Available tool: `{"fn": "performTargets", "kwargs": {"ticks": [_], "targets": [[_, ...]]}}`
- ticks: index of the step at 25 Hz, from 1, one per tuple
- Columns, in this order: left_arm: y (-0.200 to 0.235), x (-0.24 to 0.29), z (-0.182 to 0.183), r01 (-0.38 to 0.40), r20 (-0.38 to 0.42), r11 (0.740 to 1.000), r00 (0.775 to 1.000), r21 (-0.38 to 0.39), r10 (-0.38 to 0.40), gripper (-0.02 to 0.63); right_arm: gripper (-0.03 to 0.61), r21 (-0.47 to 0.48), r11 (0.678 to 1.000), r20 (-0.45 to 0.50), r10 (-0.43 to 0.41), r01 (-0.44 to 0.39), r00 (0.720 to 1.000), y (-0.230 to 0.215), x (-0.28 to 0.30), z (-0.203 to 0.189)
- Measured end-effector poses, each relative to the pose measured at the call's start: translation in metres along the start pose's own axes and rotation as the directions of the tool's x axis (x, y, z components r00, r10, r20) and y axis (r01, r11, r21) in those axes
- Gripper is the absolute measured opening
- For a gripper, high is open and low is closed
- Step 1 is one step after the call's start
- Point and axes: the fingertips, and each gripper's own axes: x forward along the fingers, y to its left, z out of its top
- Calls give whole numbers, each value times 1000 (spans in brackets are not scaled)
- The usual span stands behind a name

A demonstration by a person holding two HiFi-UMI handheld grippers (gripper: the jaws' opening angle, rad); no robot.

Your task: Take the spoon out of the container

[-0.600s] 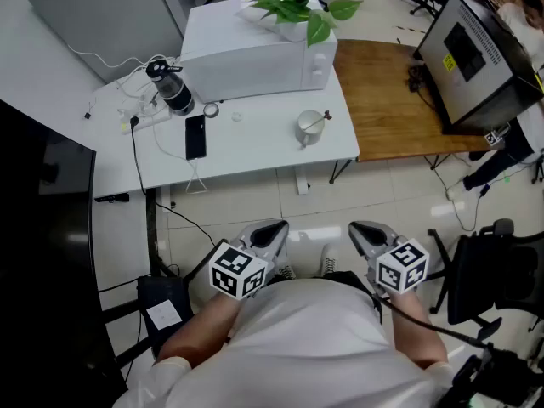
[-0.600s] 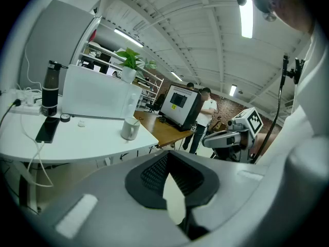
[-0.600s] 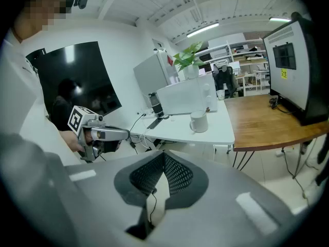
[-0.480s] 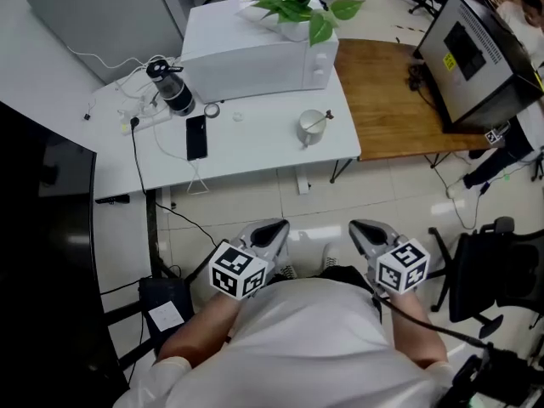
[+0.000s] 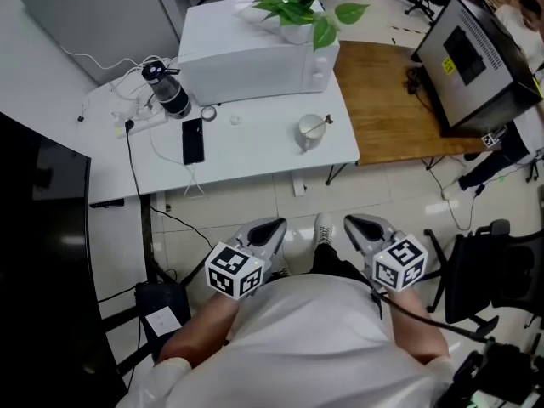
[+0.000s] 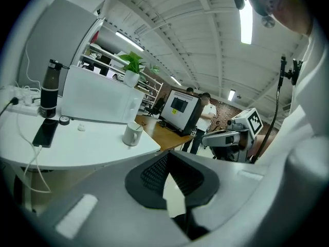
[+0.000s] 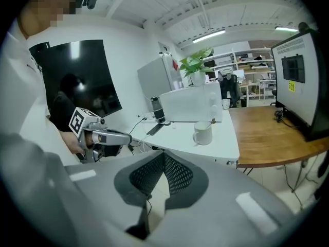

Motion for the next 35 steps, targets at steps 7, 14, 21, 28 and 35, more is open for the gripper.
{"fn": "performTargets", "kwargs": {"ticks": [7, 14, 21, 28, 35], "targets": [[15, 24, 15, -26, 24, 1000, 999, -10, 26, 3, 8, -23, 999, -7, 39, -39, 999, -30, 18, 18], [33, 76, 50, -63, 50, 998, 997, 6, 63, 3, 8, -94, 991, -22, 96, -98, 995, -85, 40, 51], [50, 129, 80, -109, 35, 994, 993, 20, 109, 3, 8, -126, 975, -54, 175, -181, 983, -140, 58, 81], [66, 163, 107, -185, 78, 982, 979, -38, 188, 5, 8, -108, 966, -89, 227, -236, 970, -192, 74, 92], [79, 173, 116, -239, 75, 971, 968, 12, 238, 5, 8, -117, 954, -101, 266, -277, 959, -203, 88, 101]]}}
